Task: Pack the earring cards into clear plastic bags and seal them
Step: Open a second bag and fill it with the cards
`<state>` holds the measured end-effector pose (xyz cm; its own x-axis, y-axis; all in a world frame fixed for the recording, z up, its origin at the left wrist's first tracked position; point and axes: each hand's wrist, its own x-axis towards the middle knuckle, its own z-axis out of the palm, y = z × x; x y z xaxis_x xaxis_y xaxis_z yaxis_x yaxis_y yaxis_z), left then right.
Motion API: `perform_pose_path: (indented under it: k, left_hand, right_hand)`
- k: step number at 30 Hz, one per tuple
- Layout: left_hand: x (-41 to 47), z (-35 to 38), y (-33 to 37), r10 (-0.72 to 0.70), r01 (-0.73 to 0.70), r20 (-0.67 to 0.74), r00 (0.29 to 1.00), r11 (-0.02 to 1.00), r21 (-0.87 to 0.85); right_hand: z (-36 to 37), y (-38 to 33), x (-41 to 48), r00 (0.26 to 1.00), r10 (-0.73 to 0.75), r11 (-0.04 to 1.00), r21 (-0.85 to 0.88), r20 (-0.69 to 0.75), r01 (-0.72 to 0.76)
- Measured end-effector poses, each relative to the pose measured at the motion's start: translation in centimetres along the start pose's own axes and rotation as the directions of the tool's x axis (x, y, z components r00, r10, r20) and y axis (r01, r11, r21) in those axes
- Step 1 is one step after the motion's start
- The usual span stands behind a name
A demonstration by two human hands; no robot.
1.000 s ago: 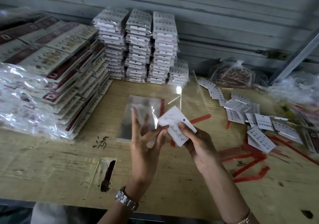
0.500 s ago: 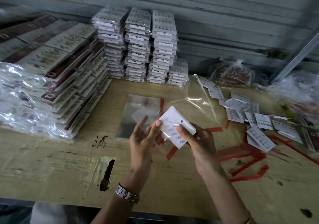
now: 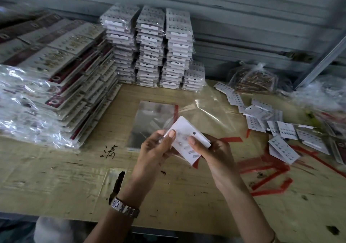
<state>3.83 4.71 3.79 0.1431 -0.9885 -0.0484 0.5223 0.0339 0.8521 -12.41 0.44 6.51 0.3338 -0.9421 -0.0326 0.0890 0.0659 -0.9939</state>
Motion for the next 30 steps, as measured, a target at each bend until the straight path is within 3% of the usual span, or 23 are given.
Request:
perform_pose_path:
  k: [4, 16, 19, 23, 28, 30]
  left_hand:
    - [-0.1, 0.5, 0.4, -0.018, 0.019, 0.020, 1.000, 0.999, -0.033]
    - [-0.4, 1.6, 0.6, 0.042, -0.064, 0.148, 0.988, 0.987, 0.150]
    - [-0.6, 1.3, 0.9, 0.011, -0.016, 0.043, 0.999, 0.992, 0.123]
    - [-0.6, 1.4, 0.5, 0.005, -0.007, 0.051, 0.999, 0.999, 0.034]
    - [-1.2, 1.4, 0.0, -0.068, 0.069, 0.017, 0.998, 0.997, -0.033]
    - [-1.3, 1.5, -0.2, -0.085, 0.084, -0.009, 0.996, 0.994, -0.076]
  right_hand:
    - [0.3, 0.1, 0.1, 0.999, -0.031, 0.999, 0.012, -0.043, 0.031]
    - [-0.1, -0.1, -0.3, 0.987, -0.087, 0.996, 0.010, -0.135, 0.089]
    - [0.2, -0.2, -0.6, 0.993, -0.075, 0.996, 0.046, -0.089, 0.079]
    - [0.8, -0.3, -0.8, 0.997, -0.081, 0.996, 0.021, -0.010, 0.081]
    - [0.5, -0.2, -0.9, 0.997, -0.003, 0.995, -0.096, 0.073, 0.010]
    - [0.2, 0.0, -1.1, 0.994, -0.029, 0.982, -0.183, 0.101, 0.048]
